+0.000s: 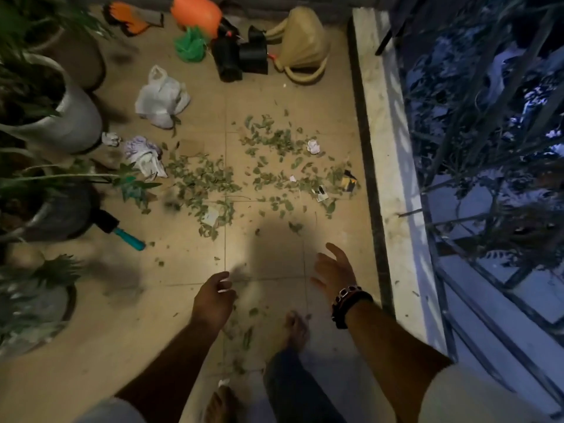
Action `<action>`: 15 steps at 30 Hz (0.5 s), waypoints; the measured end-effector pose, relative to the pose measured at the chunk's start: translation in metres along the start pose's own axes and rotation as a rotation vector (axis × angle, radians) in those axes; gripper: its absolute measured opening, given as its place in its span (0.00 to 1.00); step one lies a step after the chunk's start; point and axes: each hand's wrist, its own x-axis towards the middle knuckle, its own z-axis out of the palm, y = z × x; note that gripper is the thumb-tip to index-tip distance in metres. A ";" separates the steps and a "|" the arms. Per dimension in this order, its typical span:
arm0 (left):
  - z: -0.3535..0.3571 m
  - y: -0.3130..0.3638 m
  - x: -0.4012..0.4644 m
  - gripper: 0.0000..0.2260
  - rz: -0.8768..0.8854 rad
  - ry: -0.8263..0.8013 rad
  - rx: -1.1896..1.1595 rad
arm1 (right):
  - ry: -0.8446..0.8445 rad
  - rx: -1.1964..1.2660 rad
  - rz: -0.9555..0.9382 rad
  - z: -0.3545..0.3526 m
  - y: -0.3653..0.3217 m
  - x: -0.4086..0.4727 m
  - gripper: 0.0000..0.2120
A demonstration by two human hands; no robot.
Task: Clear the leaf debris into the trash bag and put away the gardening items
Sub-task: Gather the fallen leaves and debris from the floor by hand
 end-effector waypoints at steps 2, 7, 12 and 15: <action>0.016 0.023 0.016 0.18 -0.015 0.017 -0.015 | 0.023 -0.007 0.003 -0.005 -0.023 0.019 0.25; 0.050 0.090 0.037 0.07 -0.027 -0.052 0.075 | 0.063 -0.026 -0.001 -0.007 -0.085 0.068 0.26; 0.079 0.143 0.083 0.07 -0.024 -0.089 0.158 | 0.090 0.131 0.056 -0.011 -0.135 0.119 0.18; 0.097 0.155 0.138 0.18 -0.053 -0.125 0.219 | 0.131 0.080 0.028 -0.013 -0.155 0.163 0.09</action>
